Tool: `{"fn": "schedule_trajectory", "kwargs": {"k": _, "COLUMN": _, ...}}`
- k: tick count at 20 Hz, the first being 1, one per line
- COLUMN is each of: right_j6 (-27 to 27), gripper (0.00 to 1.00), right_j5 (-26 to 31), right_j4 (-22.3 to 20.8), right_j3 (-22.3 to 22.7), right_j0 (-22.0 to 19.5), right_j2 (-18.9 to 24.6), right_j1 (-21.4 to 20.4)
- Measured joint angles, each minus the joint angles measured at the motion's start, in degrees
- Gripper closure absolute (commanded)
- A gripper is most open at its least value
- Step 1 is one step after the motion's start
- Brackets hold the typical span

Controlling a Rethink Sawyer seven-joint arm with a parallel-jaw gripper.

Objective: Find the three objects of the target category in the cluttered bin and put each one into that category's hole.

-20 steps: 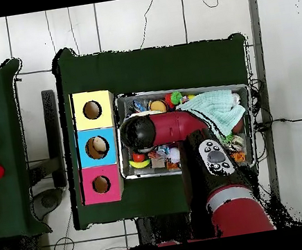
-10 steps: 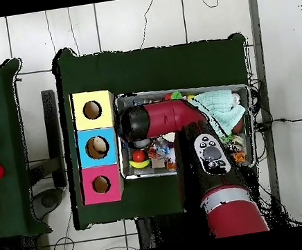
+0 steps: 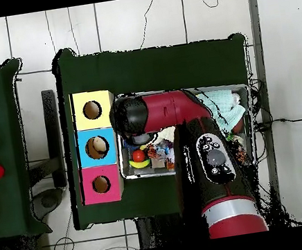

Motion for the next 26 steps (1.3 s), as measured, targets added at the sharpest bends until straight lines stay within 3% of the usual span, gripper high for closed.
{"fn": "schedule_trajectory", "kwargs": {"k": 11, "right_j6": 0.0, "gripper": 0.00, "right_j5": 0.0, "right_j4": -0.1, "right_j3": -3.9, "right_j0": 0.0, "right_j2": 0.0, "right_j1": -0.6}}
{"fn": "schedule_trajectory", "kwargs": {"k": 26, "right_j6": 0.0, "gripper": 0.00, "right_j5": 0.0, "right_j4": -0.2, "right_j3": -9.6, "right_j0": 0.0, "right_j2": 0.1, "right_j1": 3.7}}
